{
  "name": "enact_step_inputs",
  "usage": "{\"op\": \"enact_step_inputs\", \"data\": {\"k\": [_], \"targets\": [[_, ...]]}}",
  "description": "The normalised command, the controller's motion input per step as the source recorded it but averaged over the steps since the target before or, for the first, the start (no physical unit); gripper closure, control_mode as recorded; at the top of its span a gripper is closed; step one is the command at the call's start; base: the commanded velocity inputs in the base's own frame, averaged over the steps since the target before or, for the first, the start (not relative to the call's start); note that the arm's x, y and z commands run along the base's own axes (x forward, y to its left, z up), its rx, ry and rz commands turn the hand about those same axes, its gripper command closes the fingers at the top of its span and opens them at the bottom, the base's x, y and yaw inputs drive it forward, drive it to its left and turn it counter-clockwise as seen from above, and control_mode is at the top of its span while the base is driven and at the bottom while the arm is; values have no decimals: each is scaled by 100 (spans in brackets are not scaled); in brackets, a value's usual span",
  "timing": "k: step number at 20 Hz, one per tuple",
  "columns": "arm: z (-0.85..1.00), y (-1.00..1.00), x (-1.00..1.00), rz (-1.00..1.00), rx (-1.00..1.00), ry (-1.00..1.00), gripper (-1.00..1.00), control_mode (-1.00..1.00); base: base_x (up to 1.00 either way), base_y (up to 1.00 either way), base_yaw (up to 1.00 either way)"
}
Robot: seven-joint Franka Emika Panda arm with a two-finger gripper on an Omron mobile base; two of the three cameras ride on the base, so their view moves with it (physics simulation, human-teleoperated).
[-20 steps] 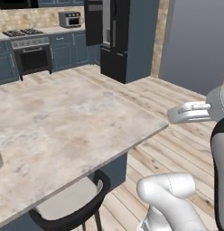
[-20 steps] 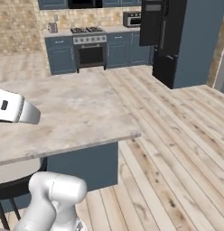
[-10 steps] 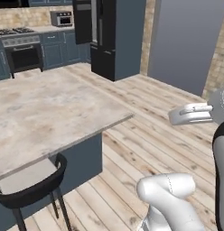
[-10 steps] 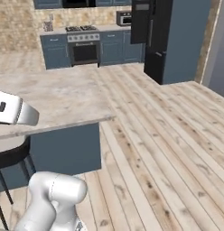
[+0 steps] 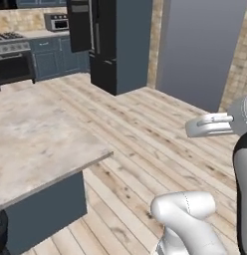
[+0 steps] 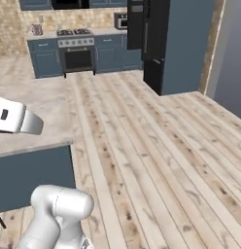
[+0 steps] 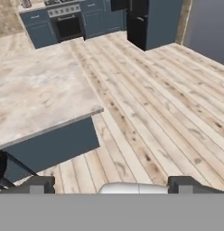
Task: Take the donuts from the fridge and place them on the empty tray on the dining counter.
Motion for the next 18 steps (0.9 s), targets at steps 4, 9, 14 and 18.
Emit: {"op": "enact_step_inputs", "data": {"k": [4,9,14,18], "targets": [[0,0,0,0,0,0,-100,100,100,-100,1],[0,0,0,0,0,0,-100,100,100,-99,8],[0,0,0,0,0,0,-100,100,100,-69,23],[0,0,0,0,0,0,-100,100,100,-32,42]]}}
